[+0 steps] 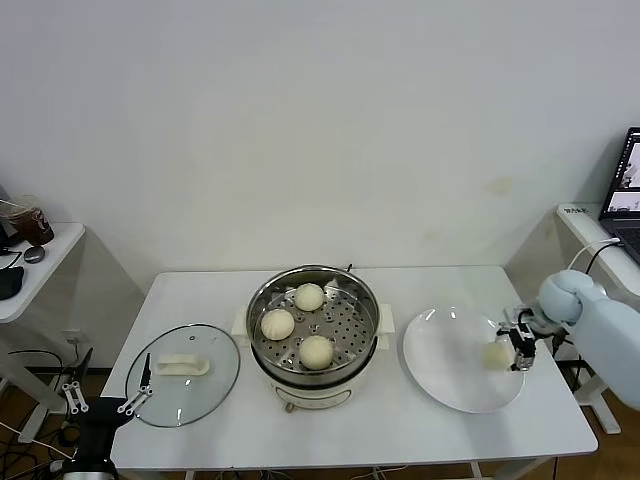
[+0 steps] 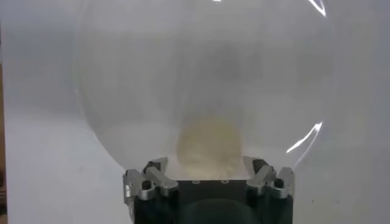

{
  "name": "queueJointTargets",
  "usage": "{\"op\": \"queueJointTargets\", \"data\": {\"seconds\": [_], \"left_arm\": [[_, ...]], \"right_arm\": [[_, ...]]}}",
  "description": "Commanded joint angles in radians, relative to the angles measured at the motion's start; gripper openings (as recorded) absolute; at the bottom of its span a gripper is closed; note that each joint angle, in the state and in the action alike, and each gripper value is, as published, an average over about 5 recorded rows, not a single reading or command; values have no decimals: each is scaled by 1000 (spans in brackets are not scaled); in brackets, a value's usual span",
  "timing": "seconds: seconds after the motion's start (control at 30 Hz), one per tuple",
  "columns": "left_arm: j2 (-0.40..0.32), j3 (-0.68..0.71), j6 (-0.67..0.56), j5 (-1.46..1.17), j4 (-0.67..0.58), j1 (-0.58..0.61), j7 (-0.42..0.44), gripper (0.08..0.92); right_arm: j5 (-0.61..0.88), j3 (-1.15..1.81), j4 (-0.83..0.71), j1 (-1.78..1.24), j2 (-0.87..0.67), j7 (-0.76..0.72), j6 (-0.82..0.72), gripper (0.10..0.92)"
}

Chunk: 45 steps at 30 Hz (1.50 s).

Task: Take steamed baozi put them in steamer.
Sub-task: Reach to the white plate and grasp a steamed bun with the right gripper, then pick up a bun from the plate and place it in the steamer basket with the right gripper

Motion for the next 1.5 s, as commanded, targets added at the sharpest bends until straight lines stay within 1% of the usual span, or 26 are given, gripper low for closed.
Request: {"op": "queueJointTargets", "data": {"seconds": [0.03, 0.13, 0.27, 0.37, 0.47, 0.53, 0.7, 0.83, 0.97, 1.13, 1.3, 1.5], "left_arm": [[2, 1, 1, 0, 5, -3, 0, 823], [3, 1, 0, 0, 6, -3, 0, 823], [5, 0, 1, -1, 4, -3, 0, 823], [5, 1, 1, -1, 4, -6, 0, 823], [5, 8, 3, 2, 4, -9, 1, 823], [6, 15, 4, 5, 3, -13, 1, 823], [15, 30, 8, 4, 1, -32, 2, 823], [28, 43, 11, 4, 5, -51, 7, 823], [37, 56, 13, 3, 10, -69, 9, 823], [41, 62, 14, 6, 14, -78, 12, 823], [39, 56, 9, 15, 17, -77, 15, 823], [37, 40, 4, 12, 19, -70, 13, 823]], "right_arm": [[-20, -6, -22, -9, 25, 2, -5, 671], [-18, -13, -18, -2, 22, -1, -9, 616], [-2, -29, 3, 16, 3, -5, -19, 568], [34, -51, 36, 39, -22, -5, -34, 520], [81, -83, 83, 79, -57, -12, -51, 455], [138, -139, 129, 136, -94, -21, -79, 425], [341, -332, 264, 379, -179, -35, -185, 416], [493, -527, 356, 641, -177, -21, -246, 414], [645, -739, 454, 893, -121, 40, -310, 408], [825, -901, 549, 1067, 26, 135, -422, 400], [969, -938, 569, 1070, 172, 239, -558, 399], [1022, -920, 509, 991, 327, 323, -663, 401]]}}
